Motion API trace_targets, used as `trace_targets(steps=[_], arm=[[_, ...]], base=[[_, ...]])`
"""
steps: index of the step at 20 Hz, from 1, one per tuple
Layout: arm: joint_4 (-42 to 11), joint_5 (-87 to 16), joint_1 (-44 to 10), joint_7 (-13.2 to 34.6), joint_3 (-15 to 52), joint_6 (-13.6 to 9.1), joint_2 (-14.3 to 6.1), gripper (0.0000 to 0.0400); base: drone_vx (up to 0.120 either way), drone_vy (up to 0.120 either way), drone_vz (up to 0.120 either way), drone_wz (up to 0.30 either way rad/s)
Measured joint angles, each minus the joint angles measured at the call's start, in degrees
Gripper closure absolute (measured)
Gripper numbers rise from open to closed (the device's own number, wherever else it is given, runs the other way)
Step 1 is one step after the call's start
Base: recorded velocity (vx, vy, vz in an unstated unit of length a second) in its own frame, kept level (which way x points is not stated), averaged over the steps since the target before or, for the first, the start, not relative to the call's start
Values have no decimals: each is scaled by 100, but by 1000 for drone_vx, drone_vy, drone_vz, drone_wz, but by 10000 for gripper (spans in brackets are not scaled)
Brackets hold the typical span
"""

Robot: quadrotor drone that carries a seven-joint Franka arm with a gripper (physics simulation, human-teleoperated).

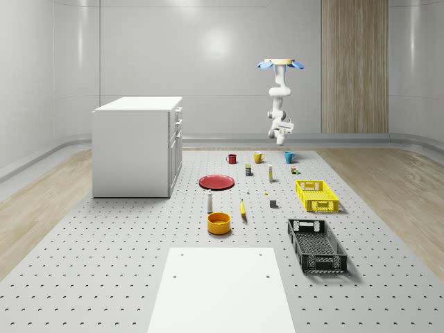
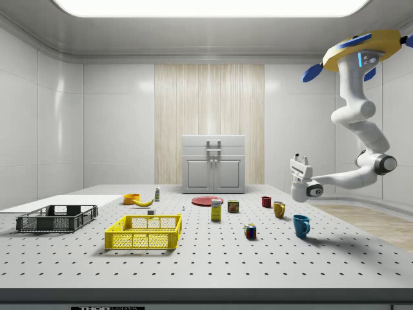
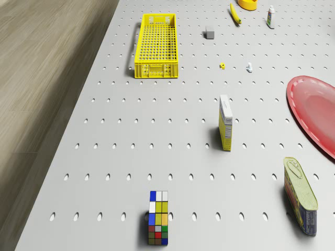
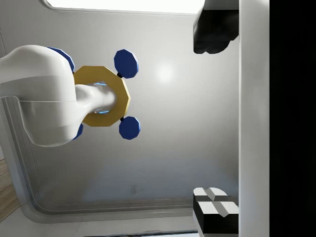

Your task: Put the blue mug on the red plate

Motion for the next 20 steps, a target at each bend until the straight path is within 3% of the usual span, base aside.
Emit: trace_targets(steps=[4,7,10,13,17,20], arm=[[-196,-945,-211,135,663,44,-54,0],[-583,-2116,-482,329,1459,103,-146,0],[-1347,-3755,-892,677,2497,179,-318,0],[-2444,-5699,-1488,1256,3591,180,-559,0],[-3746,-8038,-2620,2268,4772,-156,-884,0],[-4283,-9181,-3539,2955,5378,-564,-1107,0]], base=[[0,0,-30,0],[0,0,-120,0],[0,0,-120,0],[0,0,-120,0],[0,0,-120,0],[0,0,-120,0]])
